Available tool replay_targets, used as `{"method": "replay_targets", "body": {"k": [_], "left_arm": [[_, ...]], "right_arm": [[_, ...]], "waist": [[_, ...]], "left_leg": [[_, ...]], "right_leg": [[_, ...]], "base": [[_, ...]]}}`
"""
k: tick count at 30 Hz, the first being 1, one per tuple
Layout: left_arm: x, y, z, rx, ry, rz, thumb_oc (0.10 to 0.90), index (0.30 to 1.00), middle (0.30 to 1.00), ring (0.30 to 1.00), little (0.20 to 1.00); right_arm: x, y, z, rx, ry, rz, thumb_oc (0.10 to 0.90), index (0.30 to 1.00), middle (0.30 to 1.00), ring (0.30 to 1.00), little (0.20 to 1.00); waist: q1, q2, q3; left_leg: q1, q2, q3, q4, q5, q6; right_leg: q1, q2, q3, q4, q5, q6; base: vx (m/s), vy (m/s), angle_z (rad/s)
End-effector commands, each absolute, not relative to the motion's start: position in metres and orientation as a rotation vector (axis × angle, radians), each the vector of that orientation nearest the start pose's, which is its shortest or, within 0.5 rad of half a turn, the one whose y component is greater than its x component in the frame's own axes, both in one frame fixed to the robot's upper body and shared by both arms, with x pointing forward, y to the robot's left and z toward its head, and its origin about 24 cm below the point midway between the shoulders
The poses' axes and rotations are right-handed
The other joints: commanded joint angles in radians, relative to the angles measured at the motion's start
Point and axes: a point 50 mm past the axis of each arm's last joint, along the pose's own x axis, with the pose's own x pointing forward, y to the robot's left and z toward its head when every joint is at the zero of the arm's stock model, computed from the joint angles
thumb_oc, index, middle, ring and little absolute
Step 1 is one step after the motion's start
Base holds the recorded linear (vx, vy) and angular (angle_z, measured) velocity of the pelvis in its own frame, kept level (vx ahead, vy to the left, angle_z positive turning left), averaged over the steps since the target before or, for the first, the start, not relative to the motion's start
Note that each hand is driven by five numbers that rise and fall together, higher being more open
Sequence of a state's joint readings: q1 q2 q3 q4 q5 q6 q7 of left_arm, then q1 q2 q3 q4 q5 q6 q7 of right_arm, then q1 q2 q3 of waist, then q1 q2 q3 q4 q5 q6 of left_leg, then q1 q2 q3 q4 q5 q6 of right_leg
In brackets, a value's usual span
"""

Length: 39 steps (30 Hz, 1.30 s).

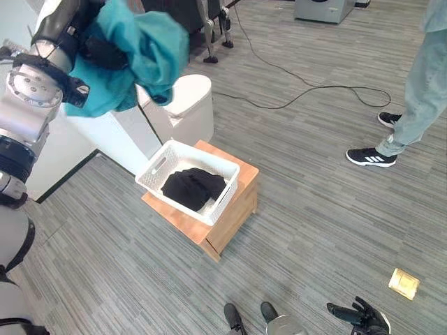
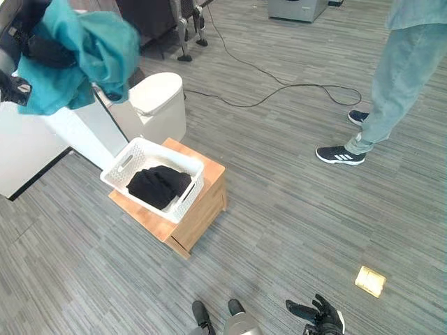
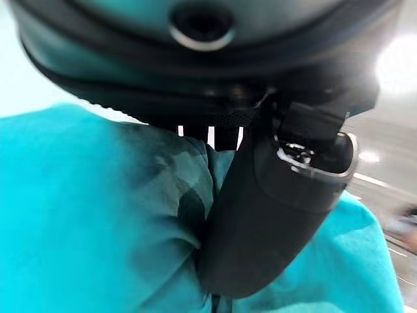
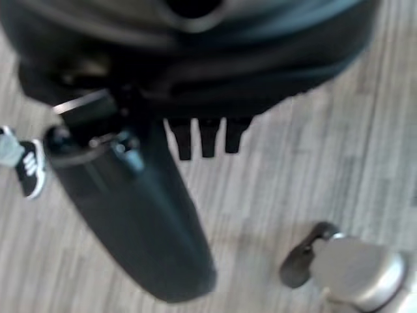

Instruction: Pick up bed clothes into laundry basket.

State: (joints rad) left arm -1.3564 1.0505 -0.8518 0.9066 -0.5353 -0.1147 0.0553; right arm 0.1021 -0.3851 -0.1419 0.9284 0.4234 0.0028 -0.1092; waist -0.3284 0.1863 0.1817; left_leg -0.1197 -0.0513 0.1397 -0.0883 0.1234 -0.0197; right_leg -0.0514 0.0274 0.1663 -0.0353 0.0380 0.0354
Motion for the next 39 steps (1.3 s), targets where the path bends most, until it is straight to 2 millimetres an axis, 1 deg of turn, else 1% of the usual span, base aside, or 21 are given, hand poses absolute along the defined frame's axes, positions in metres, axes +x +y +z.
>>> {"method": "replay_targets", "body": {"k": [1, 2, 4, 7, 9, 11, 14, 15, 18, 22, 28, 29, 30, 32, 36, 39], "left_arm": [[0.346, 0.303, 0.406, 0.724, -0.581, 0.395, 0.4, 0.3, 0.3, 0.3, 0.3], [0.35, 0.295, 0.401, 0.735, -0.585, 0.358, 0.4, 0.3, 0.3, 0.3, 0.3], [0.354, 0.291, 0.394, 0.762, -0.564, 0.334, 0.4, 0.3, 0.3, 0.3, 0.3], [0.362, 0.286, 0.381, 0.814, -0.522, 0.301, 0.4, 0.3, 0.3, 0.3, 0.3], [0.366, 0.281, 0.377, 0.851, -0.507, 0.286, 0.4, 0.3, 0.3, 0.3, 0.3], [0.37, 0.28, 0.371, 0.864, -0.481, 0.28, 0.4, 0.3, 0.3, 0.3, 0.3], [0.376, 0.283, 0.362, 0.892, -0.424, 0.298, 0.4, 0.3, 0.3, 0.3, 0.3], [0.376, 0.283, 0.362, 0.892, -0.424, 0.298, 0.4, 0.3, 0.3, 0.3, 0.3], [0.384, 0.286, 0.341, 0.903, -0.339, 0.295, 0.4, 0.3, 0.3, 0.3, 0.3], [0.388, 0.294, 0.324, 0.922, -0.261, 0.31, 0.4, 0.3, 0.3, 0.3, 0.3], [0.39, 0.295, 0.314, 0.909, -0.231, 0.308, 0.4, 0.3, 0.3, 0.3, 0.3], [0.39, 0.295, 0.316, 0.908, -0.238, 0.321, 0.585, 0.578, 0.578, 0.578, 0.578], [0.389, 0.297, 0.317, 0.907, -0.238, 0.328, 0.8, 0.9, 0.9, 0.9, 0.9], [0.387, 0.298, 0.324, 0.894, -0.268, 0.337, 0.8, 0.9, 0.9, 0.9, 0.9], [0.381, 0.298, 0.337, 0.868, -0.33, 0.346, 0.8, 0.9, 0.9, 0.9, 0.9], [0.377, 0.291, 0.353, 0.846, -0.408, 0.331, 0.8, 0.9, 0.9, 0.9, 0.9]], "right_arm": [[0.11, -0.344, -0.094, -0.073, 0.825, -0.626, 0.8, 0.9, 0.9, 0.9, 0.9], [0.107, -0.342, -0.096, -0.06, 0.827, -0.633, 0.8, 0.9, 0.9, 0.9, 0.9], [0.105, -0.338, -0.098, -0.05, 0.83, -0.626, 0.8, 0.9, 0.9, 0.9, 0.9], [0.108, -0.329, -0.101, -0.043, 0.823, -0.596, 0.8, 0.9, 0.9, 0.9, 0.9], [0.113, -0.324, -0.101, -0.043, 0.809, -0.571, 0.8, 0.9, 0.9, 0.9, 0.9], [0.113, -0.319, -0.104, -0.043, 0.82, -0.557, 0.8, 0.9, 0.9, 0.9, 0.9], [0.113, -0.315, -0.107, -0.048, 0.829, -0.543, 0.8, 0.9, 0.9, 0.9, 0.9], [0.113, -0.315, -0.107, -0.048, 0.829, -0.543, 0.8, 0.9, 0.9, 0.9, 0.9], [0.111, -0.312, -0.111, -0.045, 0.853, -0.551, 0.8, 0.9, 0.9, 0.9, 0.9], [0.108, -0.31, -0.114, -0.044, 0.874, -0.549, 0.8, 0.9, 0.9, 0.9, 0.9], [0.107, -0.308, -0.116, -0.041, 0.883, -0.545, 0.8, 0.9, 0.9, 0.9, 0.9], [0.109, -0.308, -0.116, -0.045, 0.879, -0.539, 0.8, 0.9, 0.9, 0.9, 0.9], [0.11, -0.308, -0.115, -0.045, 0.874, -0.537, 0.8, 0.9, 0.9, 0.9, 0.9], [0.113, -0.306, -0.114, -0.047, 0.86, -0.526, 0.8, 0.9, 0.9, 0.9, 0.9], [0.108, -0.306, -0.115, -0.059, 0.872, -0.518, 0.8, 0.9, 0.9, 0.9, 0.9], [0.105, -0.308, -0.115, -0.073, 0.884, -0.513, 0.8, 0.9, 0.9, 0.9, 0.9]], "waist": [[0.014, -0.014, -0.03], [0.012, -0.025, -0.017], [0.012, -0.033, -0.01], [0.003, -0.04, 0.01], [-0.003, -0.044, 0.024], [-0.009, -0.048, 0.037], [-0.016, -0.053, 0.055], [-0.016, -0.053, 0.055], [-0.03, -0.065, 0.082], [-0.036, -0.075, 0.098], [-0.039, -0.075, 0.111], [-0.041, -0.073, 0.117], [-0.042, -0.071, 0.12], [-0.044, -0.067, 0.123], [-0.036, -0.058, 0.12], [-0.027, -0.047, 0.113]], "left_leg": [[0.041, 0.062, -0.016, 0.001, -0.047, -0.049], [0.024, 0.065, -0.015, 0.001, -0.044, -0.05], [0.012, 0.067, -0.014, 0.001, -0.044, -0.051], [-0.006, 0.068, -0.012, 0.001, -0.039, -0.053], [-0.017, 0.071, -0.008, 0.001, -0.037, -0.054], [-0.025, 0.072, -0.005, 0.001, -0.036, -0.054], [-0.035, 0.071, -0.002, 0.001, -0.035, -0.054], [-0.035, 0.071, -0.002, 0.001, -0.035, -0.054], [-0.051, 0.075, 0.01, 0.001, -0.035, -0.053], [-0.059, 0.078, 0.018, 0.001, -0.036, -0.053], [-0.065, 0.077, 0.019, 0.001, -0.037, -0.053], [-0.069, 0.076, 0.018, 0.001, -0.037, -0.053], [-0.071, 0.074, 0.017, 0.001, -0.037, -0.053], [-0.071, 0.073, 0.018, 0.001, -0.039, -0.054], [-0.064, 0.07, 0.017, 0.001, -0.042, -0.053], [-0.057, 0.067, 0.011, 0.001, -0.043, -0.054]], "right_leg": [[-0.055, -0.076, -0.03, -0.024, 0.048, 0.106], [-0.072, -0.074, -0.028, -0.028, 0.053, 0.105], [-0.082, -0.073, -0.027, -0.031, 0.056, 0.104], [-0.104, -0.071, -0.02, -0.032, 0.06, 0.103], [-0.121, -0.069, -0.015, -0.027, 0.061, 0.103], [-0.132, -0.068, -0.013, -0.023, 0.064, 0.102], [-0.144, -0.065, -0.006, -0.022, 0.066, 0.102], [-0.144, -0.065, -0.006, -0.022, 0.067, 0.102], [-0.17, -0.062, 0.008, -0.021, 0.075, 0.103], [-0.185, -0.059, 0.016, -0.021, 0.079, 0.103], [-0.193, -0.059, 0.019, -0.02, 0.079, 0.103], [-0.196, -0.061, 0.02, -0.019, 0.08, 0.102], [-0.197, -0.062, 0.02, -0.019, 0.079, 0.102], [-0.199, -0.063, 0.021, -0.019, 0.079, 0.103], [-0.191, -0.065, 0.019, -0.022, 0.076, 0.104], [-0.179, -0.07, 0.012, -0.025, 0.073, 0.104]], "base": [[0.0, 0.0, 0.0], [0.0, 0.0, 0.0], [0.0, 0.0, 0.0], [-0.01, -0.003, 0.01], [0.0, 0.0, 0.0], [-0.02, 0.007, -0.06], [-0.01, 0.007, -0.05], [-0.02, 0.01, -0.04], [-0.02, 0.005, -0.03], [-0.01, 0.0, -0.17], [0.0, 0.002, -0.02], [0.0, 0.0, 0.0], [0.0, 0.0, 0.0], [0.0, 0.0, 0.0], [0.0, 0.0, 0.0], [0.0, 0.0, 0.0]]}}
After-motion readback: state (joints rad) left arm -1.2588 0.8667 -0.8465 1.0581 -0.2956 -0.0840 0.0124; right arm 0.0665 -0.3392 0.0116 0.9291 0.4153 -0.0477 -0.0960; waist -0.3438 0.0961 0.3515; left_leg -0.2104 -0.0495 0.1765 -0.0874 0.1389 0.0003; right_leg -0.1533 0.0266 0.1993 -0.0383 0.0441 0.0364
